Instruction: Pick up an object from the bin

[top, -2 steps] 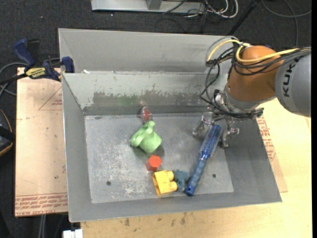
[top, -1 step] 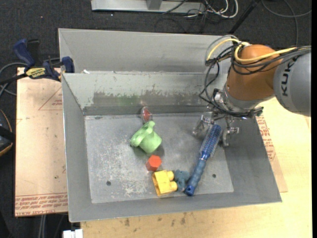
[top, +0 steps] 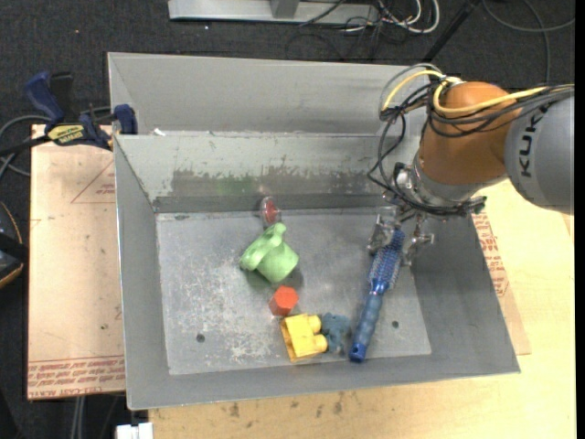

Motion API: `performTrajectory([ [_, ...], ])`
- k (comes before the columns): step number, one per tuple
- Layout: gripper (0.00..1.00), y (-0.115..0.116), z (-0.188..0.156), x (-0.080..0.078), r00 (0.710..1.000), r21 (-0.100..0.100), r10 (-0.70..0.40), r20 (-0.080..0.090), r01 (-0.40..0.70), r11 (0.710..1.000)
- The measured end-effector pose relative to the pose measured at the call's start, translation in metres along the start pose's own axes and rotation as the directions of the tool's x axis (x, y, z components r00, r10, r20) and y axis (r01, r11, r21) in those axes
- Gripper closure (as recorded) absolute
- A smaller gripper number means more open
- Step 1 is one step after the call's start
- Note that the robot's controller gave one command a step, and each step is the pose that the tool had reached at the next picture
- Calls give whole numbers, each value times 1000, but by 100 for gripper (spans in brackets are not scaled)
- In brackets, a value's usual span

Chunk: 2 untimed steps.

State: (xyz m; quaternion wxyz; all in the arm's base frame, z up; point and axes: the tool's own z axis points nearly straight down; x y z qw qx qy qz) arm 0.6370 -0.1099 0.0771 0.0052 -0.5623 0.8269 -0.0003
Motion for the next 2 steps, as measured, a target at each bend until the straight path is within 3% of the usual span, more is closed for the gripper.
performTrajectory([
  [2,100,-1,-34,-3,1000,-4,5,-4,-5,1000],
])
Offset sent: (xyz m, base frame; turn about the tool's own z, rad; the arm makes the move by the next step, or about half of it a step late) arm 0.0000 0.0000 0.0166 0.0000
